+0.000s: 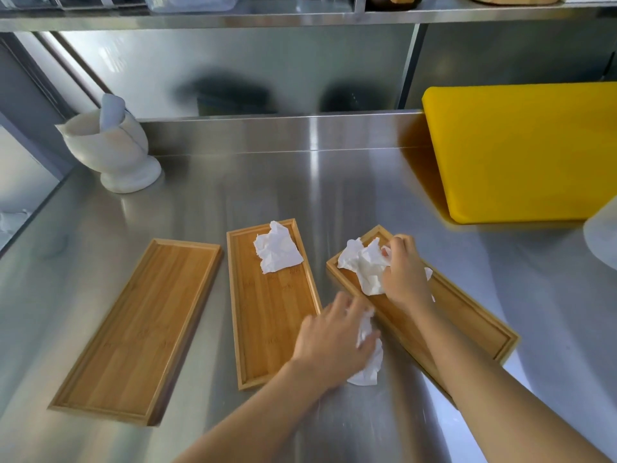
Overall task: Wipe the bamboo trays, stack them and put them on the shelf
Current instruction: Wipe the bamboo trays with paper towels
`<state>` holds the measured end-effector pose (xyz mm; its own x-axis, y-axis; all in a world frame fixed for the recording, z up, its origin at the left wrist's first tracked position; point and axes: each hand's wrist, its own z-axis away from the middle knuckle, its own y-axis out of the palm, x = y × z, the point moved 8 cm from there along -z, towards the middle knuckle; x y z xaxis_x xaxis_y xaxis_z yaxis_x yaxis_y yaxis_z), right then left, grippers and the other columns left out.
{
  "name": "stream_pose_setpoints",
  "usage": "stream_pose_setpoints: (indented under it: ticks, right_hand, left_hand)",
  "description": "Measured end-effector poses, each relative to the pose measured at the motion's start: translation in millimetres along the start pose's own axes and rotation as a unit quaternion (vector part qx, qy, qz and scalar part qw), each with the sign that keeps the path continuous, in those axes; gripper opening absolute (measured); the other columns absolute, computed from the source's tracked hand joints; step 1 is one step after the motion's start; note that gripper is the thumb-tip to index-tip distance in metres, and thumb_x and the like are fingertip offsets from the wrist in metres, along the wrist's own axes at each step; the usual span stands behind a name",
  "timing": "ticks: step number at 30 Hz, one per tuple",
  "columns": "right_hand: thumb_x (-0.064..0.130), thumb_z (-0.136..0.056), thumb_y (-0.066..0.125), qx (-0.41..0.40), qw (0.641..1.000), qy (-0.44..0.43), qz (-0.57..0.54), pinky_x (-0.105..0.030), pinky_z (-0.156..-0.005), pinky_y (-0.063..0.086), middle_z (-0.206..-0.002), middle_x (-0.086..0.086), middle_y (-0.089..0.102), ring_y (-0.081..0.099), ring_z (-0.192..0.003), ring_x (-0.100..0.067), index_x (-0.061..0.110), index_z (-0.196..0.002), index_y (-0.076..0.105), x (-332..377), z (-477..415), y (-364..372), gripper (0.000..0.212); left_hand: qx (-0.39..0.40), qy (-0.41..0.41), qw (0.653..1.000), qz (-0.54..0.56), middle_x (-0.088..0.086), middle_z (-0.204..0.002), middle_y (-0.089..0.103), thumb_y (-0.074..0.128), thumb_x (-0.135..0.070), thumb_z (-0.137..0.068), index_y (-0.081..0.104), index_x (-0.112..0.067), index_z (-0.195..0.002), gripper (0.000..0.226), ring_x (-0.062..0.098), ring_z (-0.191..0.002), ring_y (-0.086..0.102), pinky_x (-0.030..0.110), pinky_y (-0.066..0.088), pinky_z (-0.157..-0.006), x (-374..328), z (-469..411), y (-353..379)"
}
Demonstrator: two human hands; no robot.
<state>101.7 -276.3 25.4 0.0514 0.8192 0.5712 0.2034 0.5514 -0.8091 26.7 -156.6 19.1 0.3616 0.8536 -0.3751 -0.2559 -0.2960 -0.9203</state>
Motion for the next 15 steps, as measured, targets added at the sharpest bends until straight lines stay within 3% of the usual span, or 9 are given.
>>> stream_pose_setpoints:
  ticks: [4, 7, 9, 11, 12, 15]
  right_hand:
    - [0.013, -0.091, 0.046, 0.116, 0.989, -0.034, 0.082, -0.043, -0.109, 0.031, -0.148, -0.007, 0.030, 0.029, -0.135, -0.028, 0.023, -0.139, 0.030, 2, 1, 30, 0.051]
    - [0.020, -0.094, 0.043, 0.205, 0.971, -0.041, 0.119, -0.047, -0.114, 0.019, -0.153, -0.003, 0.019, 0.018, -0.139, -0.027, 0.032, -0.140, 0.024, -7, 8, 54, 0.052]
    - [0.016, -0.094, 0.040, 0.216, 0.964, -0.050, 0.144, -0.045, -0.113, 0.020, -0.151, -0.004, 0.022, 0.019, -0.137, -0.027, 0.030, -0.139, 0.028, -10, 12, 60, 0.049]
    - [0.012, -0.093, 0.042, 0.193, 0.968, -0.055, 0.148, -0.039, -0.108, 0.028, -0.145, -0.006, 0.033, 0.027, -0.131, -0.027, 0.023, -0.136, 0.036, -8, 12, 58, 0.045]
    - [0.012, -0.093, 0.044, 0.182, 0.972, -0.051, 0.141, -0.037, -0.105, 0.032, -0.142, -0.007, 0.037, 0.031, -0.128, -0.026, 0.021, -0.133, 0.040, -7, 10, 57, 0.042]
    - [0.014, -0.092, 0.047, 0.178, 0.977, -0.030, 0.111, -0.034, -0.100, 0.037, -0.137, -0.008, 0.043, 0.038, -0.124, -0.025, 0.014, -0.129, 0.044, -3, 9, 53, 0.037]
  left_hand:
    - [0.057, 0.019, 0.993, -0.103, 0.014, -0.142, 0.032, 0.040, -0.054, -0.090, 0.016, -0.028, -0.136, 0.058, 0.031, -0.115, 0.050, 0.041, 0.051, -0.078, -10, 4, 40]
    - [0.044, 0.029, 0.990, -0.135, 0.018, -0.138, 0.036, 0.047, -0.030, -0.093, 0.025, -0.019, -0.134, 0.048, 0.032, -0.110, 0.054, 0.038, 0.052, -0.070, -9, 2, 43]
    - [0.044, 0.058, 0.987, -0.141, 0.014, -0.120, 0.053, 0.063, -0.017, -0.083, 0.044, -0.011, -0.119, 0.041, 0.026, -0.093, 0.062, 0.031, 0.048, -0.056, -8, 2, 44]
    - [0.066, 0.061, 0.986, -0.142, 0.005, -0.087, 0.064, 0.081, -0.019, -0.062, 0.059, -0.014, -0.093, 0.039, 0.017, -0.066, 0.064, 0.025, 0.038, -0.041, -4, 3, 42]
    - [0.068, 0.055, 0.987, -0.131, 0.003, -0.084, 0.064, 0.080, -0.018, -0.064, 0.059, -0.014, -0.092, 0.036, 0.016, -0.066, 0.063, 0.026, 0.037, -0.043, -2, 2, 40]
    - [0.028, 0.000, 0.998, -0.055, 0.006, -0.112, 0.059, 0.050, -0.010, -0.090, 0.047, -0.012, -0.115, 0.025, 0.023, -0.097, 0.060, 0.031, 0.045, -0.071, 7, -10, 23]
